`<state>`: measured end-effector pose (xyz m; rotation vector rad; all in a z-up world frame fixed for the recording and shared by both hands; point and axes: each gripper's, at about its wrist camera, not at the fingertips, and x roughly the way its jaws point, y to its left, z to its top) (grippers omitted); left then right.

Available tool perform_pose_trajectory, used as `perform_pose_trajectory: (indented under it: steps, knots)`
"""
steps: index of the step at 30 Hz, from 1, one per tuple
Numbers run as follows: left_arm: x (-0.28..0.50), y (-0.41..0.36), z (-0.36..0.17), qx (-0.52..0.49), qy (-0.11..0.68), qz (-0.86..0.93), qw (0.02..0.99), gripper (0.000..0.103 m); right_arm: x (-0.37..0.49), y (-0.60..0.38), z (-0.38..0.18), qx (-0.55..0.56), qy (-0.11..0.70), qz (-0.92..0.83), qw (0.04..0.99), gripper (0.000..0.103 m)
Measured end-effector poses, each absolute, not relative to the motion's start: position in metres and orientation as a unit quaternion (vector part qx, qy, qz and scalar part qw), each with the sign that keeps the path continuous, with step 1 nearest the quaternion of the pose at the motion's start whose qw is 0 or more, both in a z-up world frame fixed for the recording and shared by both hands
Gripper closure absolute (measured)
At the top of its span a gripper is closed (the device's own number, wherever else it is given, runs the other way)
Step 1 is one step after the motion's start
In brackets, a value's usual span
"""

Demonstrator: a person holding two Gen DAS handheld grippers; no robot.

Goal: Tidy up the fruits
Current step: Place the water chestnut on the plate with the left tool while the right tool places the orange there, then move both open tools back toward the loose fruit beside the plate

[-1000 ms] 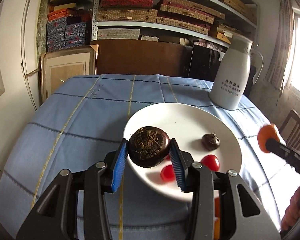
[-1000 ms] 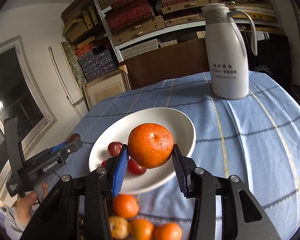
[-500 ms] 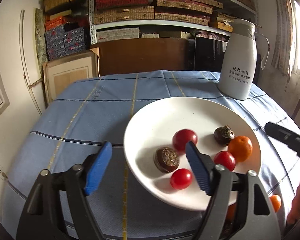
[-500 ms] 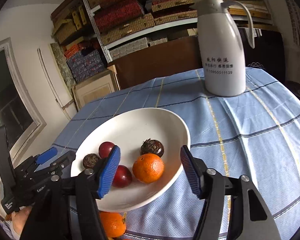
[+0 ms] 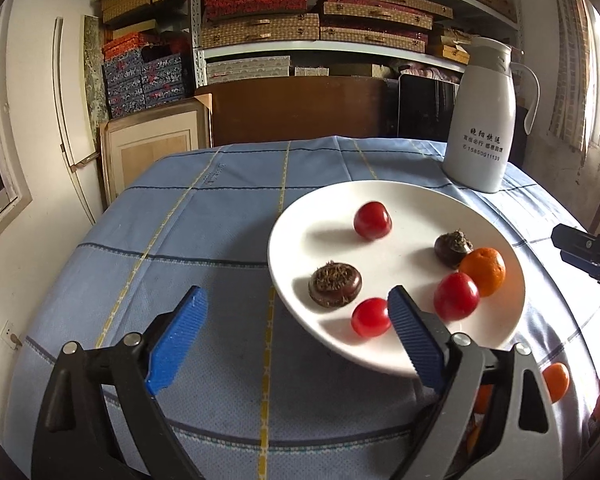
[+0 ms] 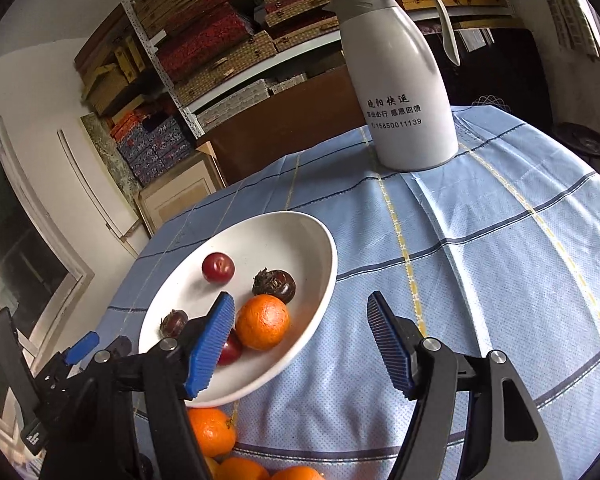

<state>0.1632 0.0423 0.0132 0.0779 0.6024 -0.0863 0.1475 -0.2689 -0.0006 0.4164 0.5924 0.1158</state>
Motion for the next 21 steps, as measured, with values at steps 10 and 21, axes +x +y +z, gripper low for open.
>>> perform_pose_trajectory:
  steps: [10, 21]
  knots:
    - [0.131, 0.05, 0.011, 0.035, 0.29, -0.032, 0.956, 0.008, 0.11, -0.263, -0.003, 0.178, 0.285, 0.056, 0.94, 0.028]
    - [0.075, 0.06, 0.006, 0.023, 0.285, -0.035, 0.958, 0.005, 0.057, -0.254, -0.012, 0.165, 0.284, 0.073, 0.942, 0.024]
